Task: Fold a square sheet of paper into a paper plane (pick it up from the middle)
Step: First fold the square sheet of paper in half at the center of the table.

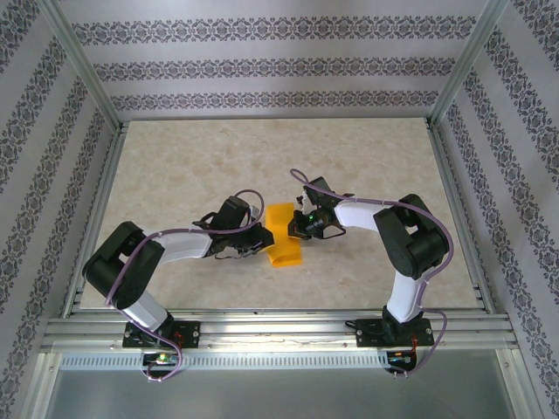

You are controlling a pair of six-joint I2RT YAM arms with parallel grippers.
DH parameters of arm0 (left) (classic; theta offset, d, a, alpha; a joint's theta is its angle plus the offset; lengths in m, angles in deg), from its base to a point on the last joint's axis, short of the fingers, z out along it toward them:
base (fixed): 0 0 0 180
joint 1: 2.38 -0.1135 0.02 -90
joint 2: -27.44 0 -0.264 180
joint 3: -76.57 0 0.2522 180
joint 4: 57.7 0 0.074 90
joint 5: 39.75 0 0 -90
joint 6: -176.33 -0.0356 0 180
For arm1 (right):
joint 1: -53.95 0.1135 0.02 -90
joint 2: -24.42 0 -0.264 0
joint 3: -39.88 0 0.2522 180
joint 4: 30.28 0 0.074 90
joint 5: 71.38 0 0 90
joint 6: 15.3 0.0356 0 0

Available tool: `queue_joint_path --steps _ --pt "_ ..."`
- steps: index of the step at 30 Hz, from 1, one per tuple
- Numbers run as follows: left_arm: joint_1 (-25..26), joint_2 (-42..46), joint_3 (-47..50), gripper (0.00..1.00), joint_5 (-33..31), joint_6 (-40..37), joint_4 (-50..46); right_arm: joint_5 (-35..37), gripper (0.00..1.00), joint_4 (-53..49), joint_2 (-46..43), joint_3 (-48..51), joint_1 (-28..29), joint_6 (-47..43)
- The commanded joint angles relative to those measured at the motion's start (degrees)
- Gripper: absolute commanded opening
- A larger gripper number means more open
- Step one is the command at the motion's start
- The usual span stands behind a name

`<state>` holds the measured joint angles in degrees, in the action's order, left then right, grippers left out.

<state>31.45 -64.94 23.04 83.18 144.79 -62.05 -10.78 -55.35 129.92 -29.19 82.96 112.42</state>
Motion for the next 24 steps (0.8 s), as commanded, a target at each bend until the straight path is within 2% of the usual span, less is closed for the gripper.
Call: queue_joint_path --steps 1,7,14,17,20,24 --pt "1.1 -2.2 -0.3 0.18 3.0 2.2 5.4 5.4 0.00 -6.7 1.6 2.5 -0.5 0.4" --pt "2.4 -5.2 0.5 0.18 3.2 2.3 5.1 5.3 0.00 -6.7 1.6 2.4 -0.5 0.4" --pt "2.4 -3.3 3.0 0.19 -1.8 -3.5 -7.3 5.7 0.00 -6.7 1.2 2.6 -0.6 0.4" --pt "2.4 -3.0 5.8 0.20 -3.7 -5.1 -7.4 5.9 0.00 -6.6 1.3 2.7 -0.7 0.4" --pt "2.5 -3.5 5.8 0.20 -2.5 -6.4 -8.9 5.7 0.00 -6.5 1.5 2.7 -0.8 0.3" --pt "2.5 1.5 6.2 0.22 -2.2 -5.1 -6.9 5.7 0.00 -6.6 1.3 2.8 -0.8 0.3"
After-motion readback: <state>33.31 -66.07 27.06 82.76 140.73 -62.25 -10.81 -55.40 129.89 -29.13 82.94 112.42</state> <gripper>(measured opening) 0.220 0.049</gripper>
